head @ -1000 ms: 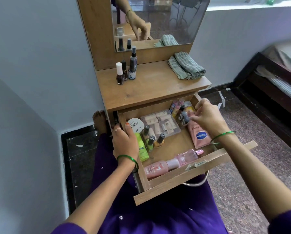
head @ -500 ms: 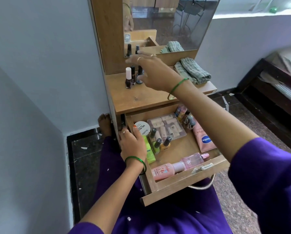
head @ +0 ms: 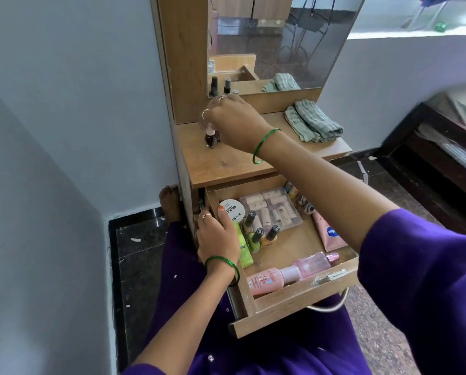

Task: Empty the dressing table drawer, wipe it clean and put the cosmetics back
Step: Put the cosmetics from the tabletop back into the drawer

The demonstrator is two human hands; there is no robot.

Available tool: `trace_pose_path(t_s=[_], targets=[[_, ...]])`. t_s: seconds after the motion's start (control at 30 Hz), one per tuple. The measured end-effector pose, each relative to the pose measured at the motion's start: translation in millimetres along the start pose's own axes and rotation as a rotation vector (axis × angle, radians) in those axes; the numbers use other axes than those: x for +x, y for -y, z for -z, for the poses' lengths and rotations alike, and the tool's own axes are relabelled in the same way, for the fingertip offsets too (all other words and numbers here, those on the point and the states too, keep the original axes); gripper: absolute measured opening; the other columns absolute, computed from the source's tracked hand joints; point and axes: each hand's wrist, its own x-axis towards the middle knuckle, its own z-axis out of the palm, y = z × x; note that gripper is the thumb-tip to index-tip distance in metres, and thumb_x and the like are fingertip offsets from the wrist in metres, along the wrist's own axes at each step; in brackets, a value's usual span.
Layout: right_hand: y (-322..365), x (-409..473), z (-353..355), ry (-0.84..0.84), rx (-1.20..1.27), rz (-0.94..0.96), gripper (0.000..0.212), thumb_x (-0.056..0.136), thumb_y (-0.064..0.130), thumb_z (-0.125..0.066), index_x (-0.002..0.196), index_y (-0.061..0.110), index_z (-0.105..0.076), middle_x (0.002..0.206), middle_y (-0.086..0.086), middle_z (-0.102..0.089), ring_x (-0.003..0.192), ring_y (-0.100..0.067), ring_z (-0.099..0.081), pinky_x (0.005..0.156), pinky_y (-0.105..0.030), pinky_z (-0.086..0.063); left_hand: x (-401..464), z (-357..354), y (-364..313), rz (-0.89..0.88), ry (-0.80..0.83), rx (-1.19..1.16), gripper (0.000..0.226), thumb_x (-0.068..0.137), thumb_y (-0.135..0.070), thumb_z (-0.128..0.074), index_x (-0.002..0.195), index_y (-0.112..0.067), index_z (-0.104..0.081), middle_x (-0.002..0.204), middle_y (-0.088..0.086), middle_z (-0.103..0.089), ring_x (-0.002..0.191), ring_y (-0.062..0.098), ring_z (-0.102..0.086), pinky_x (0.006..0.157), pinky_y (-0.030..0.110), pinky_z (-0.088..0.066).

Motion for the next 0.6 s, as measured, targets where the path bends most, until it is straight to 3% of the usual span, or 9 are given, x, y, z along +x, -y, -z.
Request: trace_pose_path(t_s=[0.1, 0.27, 0.37, 0.47, 0.53, 0.6], targets=[[3.4, -11.4, -0.4, -0.052, 0.035, 0.057, 0.038, 0.082, -0.007, -0.049, 0.105, 0.018, -0.065, 0.113, -0.002, -0.065, 0.113, -0.023, -0.052, 0.099, -0.035, -0.037, 0.2, 0.0, 0.0, -0.005, 0.001, -0.003, 0.042, 0.098, -0.043, -0.031, 0.122, -0.014, -0.049, 0.120, 0.006, -0.057, 0.107, 0.029, -0.057, 0.078, 0.045, -0.049], [-0.2, -68.1, 0.9, -0.088, 0.330, -0.004, 0.020, 0.090, 0.004, -0.055, 0.102, 0.014, -0.067, 0.108, -0.003, -0.067, 0.101, -0.021, -0.058, 0.086, -0.038, -0.050, -0.8, 0.5, 0.1, -0.008, 0.002, 0.002, 0.039, 0.098, -0.042, -0.032, 0.117, -0.014, -0.051, 0.117, 0.006, -0.058, 0.105, 0.027, -0.058, 0.068, 0.035, -0.040], [-11.1, -114.0, 6.5, -0.085, 0.434, -0.086, 0.017, 0.091, 0.007, -0.056, 0.102, 0.013, -0.068, 0.108, 0.001, -0.067, 0.097, -0.012, -0.060, 0.093, -0.030, -0.048, 0.8, -0.4, 0.6, -0.011, 0.004, -0.011, 0.038, 0.098, -0.042, -0.032, 0.116, -0.014, -0.051, 0.115, 0.006, -0.059, 0.102, 0.028, -0.059, 0.069, 0.037, -0.043], [-30.3, -155.3, 12.1, -0.079, 0.482, -0.262, 0.017, 0.090, 0.006, -0.057, 0.100, 0.013, -0.069, 0.100, 0.009, -0.065, 0.084, -0.004, -0.060, 0.086, -0.017, -0.047, 1.0, -1.1, 1.7, -0.010, 0.006, -0.018, 0.038, 0.098, -0.042, -0.031, 0.115, -0.014, -0.051, 0.112, 0.005, -0.060, 0.100, 0.026, -0.059, 0.068, 0.035, -0.043], [-42.5, -177.9, 10.3, -0.095, 0.497, -0.376, 0.017, 0.088, 0.005, -0.060, 0.098, 0.013, -0.070, 0.097, 0.007, -0.067, 0.080, -0.008, -0.061, 0.079, -0.009, -0.044, -0.2, -0.4, 0.9, -0.012, 0.004, -0.029, 0.037, 0.099, -0.042, -0.032, 0.113, -0.014, -0.051, 0.111, 0.004, -0.060, 0.099, 0.026, -0.059, 0.068, 0.033, -0.040], [-50.7, -196.7, 5.3, -0.102, 0.505, -0.451, 0.017, 0.085, 0.002, -0.062, 0.096, 0.012, -0.071, 0.096, 0.000, -0.070, 0.085, -0.016, -0.064, 0.081, -0.012, -0.043, -0.5, 0.2, 0.1, -0.002, 0.010, -0.020, 0.037, 0.099, -0.042, -0.032, 0.114, -0.014, -0.050, 0.111, 0.004, -0.059, 0.100, 0.026, -0.058, 0.068, 0.033, -0.036]])
